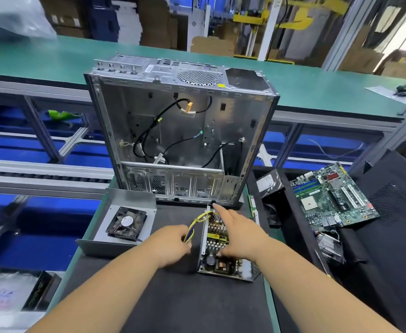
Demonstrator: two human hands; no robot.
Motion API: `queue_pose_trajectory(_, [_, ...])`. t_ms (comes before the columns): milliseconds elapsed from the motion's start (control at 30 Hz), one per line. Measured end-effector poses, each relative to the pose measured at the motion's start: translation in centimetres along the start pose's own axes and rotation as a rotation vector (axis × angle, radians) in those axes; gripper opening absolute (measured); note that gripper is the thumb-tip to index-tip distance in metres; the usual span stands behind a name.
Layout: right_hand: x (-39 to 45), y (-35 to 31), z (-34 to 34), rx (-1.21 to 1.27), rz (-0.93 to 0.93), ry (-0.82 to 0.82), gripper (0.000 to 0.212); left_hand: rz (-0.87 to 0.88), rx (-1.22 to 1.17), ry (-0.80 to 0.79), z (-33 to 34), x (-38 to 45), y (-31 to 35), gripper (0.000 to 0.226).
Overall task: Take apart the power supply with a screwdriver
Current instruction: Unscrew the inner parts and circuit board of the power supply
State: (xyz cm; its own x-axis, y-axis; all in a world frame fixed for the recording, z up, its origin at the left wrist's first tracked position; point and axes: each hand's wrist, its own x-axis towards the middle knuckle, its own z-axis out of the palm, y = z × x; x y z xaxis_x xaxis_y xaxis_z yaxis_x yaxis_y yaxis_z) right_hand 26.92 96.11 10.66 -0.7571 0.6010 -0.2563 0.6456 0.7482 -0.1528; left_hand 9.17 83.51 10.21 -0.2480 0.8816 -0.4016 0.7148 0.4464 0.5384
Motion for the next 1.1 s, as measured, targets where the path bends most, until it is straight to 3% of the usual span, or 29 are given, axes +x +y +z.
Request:
queue_pose_trajectory(67, [0.3, -0.1, 0.0, -0.001, -0.002, -0.008, 0.129, 0.011, -0.054, 0.019, -1.3, -0.2, 0.2, 0.012])
queue_pose_trajectory(200, [0.8, -0.2, -0.2, 0.017, 0.004, -0.008, 0.129, 0.107, 0.203, 0.126, -4.5, 0.1, 1.3, 0.016])
queue_pose_trajectory(333, [0.9, 0.1, 0.1, 0.064, 0.007, 0.018, 0.109, 0.075, 0.688, 0.350, -6.2, 1.6, 2.3, 0.004])
queue_pose_trajectory(367, [0.8, 0.1, 0.2, 0.065, 0.004, 0.022, 0.105, 0.056, 0.789, 0.394, -6.2, 2.0, 2.2, 0.017])
queue_pose_trajectory(467, [0.8, 0.0, 0.1, 0.042, 0.001, 0.032, 0.098, 0.027, 0.814, 0.531, -5.8, 3.1, 1.8, 0.033])
queue_pose_trajectory(567, [1.0, -0.2, 0.0, 0.015, -0.006, 0.032, 0.092, -0.007, 0.822, 0.532, -4.8, 3.5, 1.6, 0.021])
queue_pose_trajectory(700, [1.3, -0.4, 0.2, 0.046, 0.017, 0.012, 0.100, -0.073, 0.654, 0.528, -2.9, 3.6, 1.1, 0.014])
queue_pose_trajectory(800, [1.3, -0.5, 0.2, 0.033, 0.042, 0.001, 0.112, -0.074, 0.321, 0.587, -1.6, 3.8, 0.5, 0.017])
queue_pose_trajectory(867, [1.4, -0.5, 0.2, 0.021, 0.048, 0.011, 0.109, -0.019, 0.102, 0.568, -1.1, 4.0, 0.2, 0.028])
queue_pose_trajectory(1000, [1.4, -0.4, 0.1, 0.059, 0.028, 0.047, 0.099, 0.022, -0.366, 0.358, -0.1, 3.7, 0.3, 0.070])
queue_pose_trajectory(1100, [0.8, 0.1, -0.3, 0.117, 0.017, 0.070, 0.093, 0.024, -0.373, 0.260, 1.2, 3.7, 0.5, 0.096])
